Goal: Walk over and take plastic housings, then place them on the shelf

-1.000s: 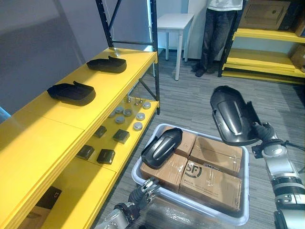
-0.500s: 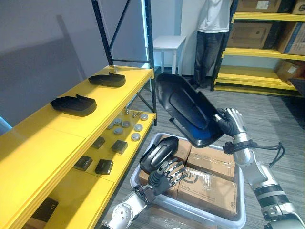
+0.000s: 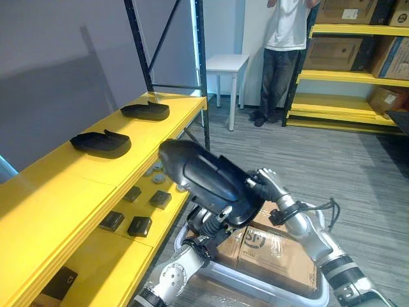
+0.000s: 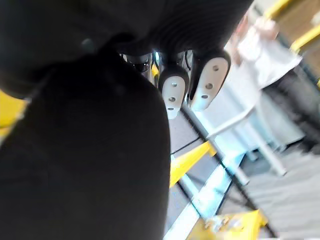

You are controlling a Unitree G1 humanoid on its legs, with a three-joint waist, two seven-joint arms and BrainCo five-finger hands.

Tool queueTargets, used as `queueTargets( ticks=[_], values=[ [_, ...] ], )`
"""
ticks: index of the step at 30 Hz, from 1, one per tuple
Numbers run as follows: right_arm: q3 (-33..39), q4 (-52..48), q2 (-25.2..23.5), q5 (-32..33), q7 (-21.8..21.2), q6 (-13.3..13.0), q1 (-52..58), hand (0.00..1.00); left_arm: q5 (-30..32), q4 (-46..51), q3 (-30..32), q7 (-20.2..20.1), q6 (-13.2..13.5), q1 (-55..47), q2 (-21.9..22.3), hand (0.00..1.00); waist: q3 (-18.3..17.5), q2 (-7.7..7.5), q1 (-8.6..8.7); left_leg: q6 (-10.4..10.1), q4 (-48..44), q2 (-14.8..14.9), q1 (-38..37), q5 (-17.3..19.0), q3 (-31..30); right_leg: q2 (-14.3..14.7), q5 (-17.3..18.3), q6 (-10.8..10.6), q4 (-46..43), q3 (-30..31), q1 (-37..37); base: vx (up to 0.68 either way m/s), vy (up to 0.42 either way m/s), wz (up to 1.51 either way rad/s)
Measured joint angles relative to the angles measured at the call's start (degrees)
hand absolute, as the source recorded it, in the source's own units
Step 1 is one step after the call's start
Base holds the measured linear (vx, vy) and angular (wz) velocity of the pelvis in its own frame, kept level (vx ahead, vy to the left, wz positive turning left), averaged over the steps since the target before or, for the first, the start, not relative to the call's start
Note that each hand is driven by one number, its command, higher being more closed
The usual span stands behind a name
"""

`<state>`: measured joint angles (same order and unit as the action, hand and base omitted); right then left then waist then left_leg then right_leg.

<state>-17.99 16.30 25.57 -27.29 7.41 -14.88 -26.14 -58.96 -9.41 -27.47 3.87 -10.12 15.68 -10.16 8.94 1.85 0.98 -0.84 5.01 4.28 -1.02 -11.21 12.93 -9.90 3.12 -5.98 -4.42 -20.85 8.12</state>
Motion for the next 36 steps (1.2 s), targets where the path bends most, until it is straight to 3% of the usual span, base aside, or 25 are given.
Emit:
queueTargets(
  ticks=[5,6,8,11,13,14,21,26,31,32,33,34,35,36],
  values=[
    [-0.58,0.62,-1.73,-0.01,1.94,0.08,2.3,1.0,6.54,-0.45,-1.14,6.04,1.69,-0.3,-0.06,0.0,-0.33,-0.37,-1.97,0.04,0.1,0.03,0.44,-0.39,-0.73,0.17,0.01,0.02,-0.05,-0.52,-0.04,-0.01,-0.014,0.08],
    [-1.32,0.94,-1.88,-0.01,2.52,0.09,2.33,1.0,7.32,-0.87,-1.09,7.76,3.13,-0.61,0.16,1.0,-0.43,-0.54,-1.98,0.05,0.17,0.03,0.48,-0.44,-0.8,0.17,0.01,0.02,-0.05,-0.56,-0.04,-0.03,-0.021,0.02],
    [-1.89,1.12,-2.83,0.3,3.42,0.14,3.18,1.0,8.28,-1.51,-0.99,10.66,6.12,-1.04,0.47,1.0,-0.69,-0.98,-2.03,0.05,0.19,0.04,0.48,-0.45,-0.88,0.17,0.02,0.02,0.04,-0.6,-0.06,0.0,0.0,0.0],
    [-2.51,1.29,-5.15,2.01,4.64,0.21,6.2,1.0,8.41,-1.57,2.03,14.98,14.05,-2.88,2.08,1.0,-1.32,-2.03,-2.12,0.04,0.18,0.04,0.56,-0.45,-0.94,0.18,0.02,0.02,0.12,-0.66,-0.08,0.0,0.0,0.0],
    [-2.53,1.31,-6.96,2.48,5.35,0.29,8.9,1.0,8.47,-1.53,5.78,15.93,18.78,-3.45,3.84,1.0,-1.69,-2.62,-2.18,0.01,0.16,0.03,0.8,-0.48,-1.23,0.22,0.02,0.02,0.24,-0.95,-0.07,0.01,-0.028,0.06],
    [-2.79,1.3,-8.01,2.46,5.85,0.29,9.94,1.0,8.47,-1.54,6.85,15.74,19.49,-3.63,4.02,1.0,-1.79,-2.78,-2.13,-0.02,0.15,0.03,0.9,-0.51,-1.38,0.22,0.02,0.02,0.27,-1.16,-0.06,0.01,-0.032,0.1],
    [-5.7,1.3,-9.08,2.19,9.09,-0.13,13.24,1.0,7.96,-1.54,7.87,13.58,18.28,-5.03,3.83,1.0,-1.97,-3.13,-2.84,-0.04,0.15,-0.03,1.24,-0.64,-2.05,0.24,0.02,0.02,0.51,-1.92,0.13,0.0,-0.012,0.05],
    [-6.46,1.23,-7.73,2.21,12.21,-1.87,15.47,1.0,0.83,-2.55,5.99,9.27,15.31,-4.98,2.48,1.0,-2.05,-3.16,-2.53,-0.03,-0.01,-0.23,1.63,-0.66,-2.58,0.23,0.02,0.01,0.37,-2.61,0.24,0.01,-0.016,0.06],
    [-6.73,0.42,-5.9,4.14,13.79,-2.27,18.57,1.0,2.38,-4.3,2.36,8.53,15.35,-4.13,1.73,1.0,-2.16,-3.15,-2.0,0.39,0.21,-1.32,4.27,-1.69,-4.87,-0.35,0.34,-0.19,-0.35,-7.16,0.38,0.01,-0.014,0.41],
    [-6.7,0.08,-5.6,4.84,14.08,-2.32,19.28,1.0,2.96,-4.3,1.6,8.53,15.54,-3.98,1.68,1.0,-2.19,-3.16,-1.65,0.94,0.22,-1.26,4.91,-0.8,-2.24,-0.74,0.33,-0.22,-0.13,-9.3,1.02,-0.02,0.005,0.92],
    [-6.68,-0.13,-5.37,5.47,14.35,-2.54,20.04,0.0,3.97,-4.3,1.1,8.53,15.66,-3.87,1.67,1.0,-2.2,-3.29,-0.83,1.47,-0.36,-0.27,5.27,-0.06,3.97,-0.89,0.29,-0.36,0.18,-12.54,2.33,0.01,0.0,1.78],
    [-6.69,-0.16,-5.26,6.0,14.45,-2.73,20.68,0.0,5.56,-4.3,0.98,8.53,15.71,-3.33,1.61,1.0,-2.12,-3.39,0.32,2.83,-4.37,2.06,7.48,0.83,14.06,-1.5,0.29,-0.44,0.11,-17.91,4.44,0.03,0.006,2.03],
    [-6.69,-0.13,-5.4,6.11,14.59,-3.21,21.21,0.0,7.25,-4.28,0.94,8.46,15.73,-2.94,1.49,1.0,-2.04,-3.4,0.06,4.63,-7.91,3.78,8.4,1.59,19.1,-1.9,0.84,-1.22,-0.53,-20.58,5.58,0.07,0.016,1.78],
    [-6.72,0.04,-5.66,6.28,14.66,-3.58,21.37,0.0,8.51,-4.24,0.96,8.31,15.79,-2.84,1.3,1.0,-1.96,-3.5,-0.47,5.95,-9.95,3.83,9.24,2.11,19.41,-2.56,1.33,-1.88,-1.42,-21.88,6.03,0.06,0.037,0.91]
  ],
)
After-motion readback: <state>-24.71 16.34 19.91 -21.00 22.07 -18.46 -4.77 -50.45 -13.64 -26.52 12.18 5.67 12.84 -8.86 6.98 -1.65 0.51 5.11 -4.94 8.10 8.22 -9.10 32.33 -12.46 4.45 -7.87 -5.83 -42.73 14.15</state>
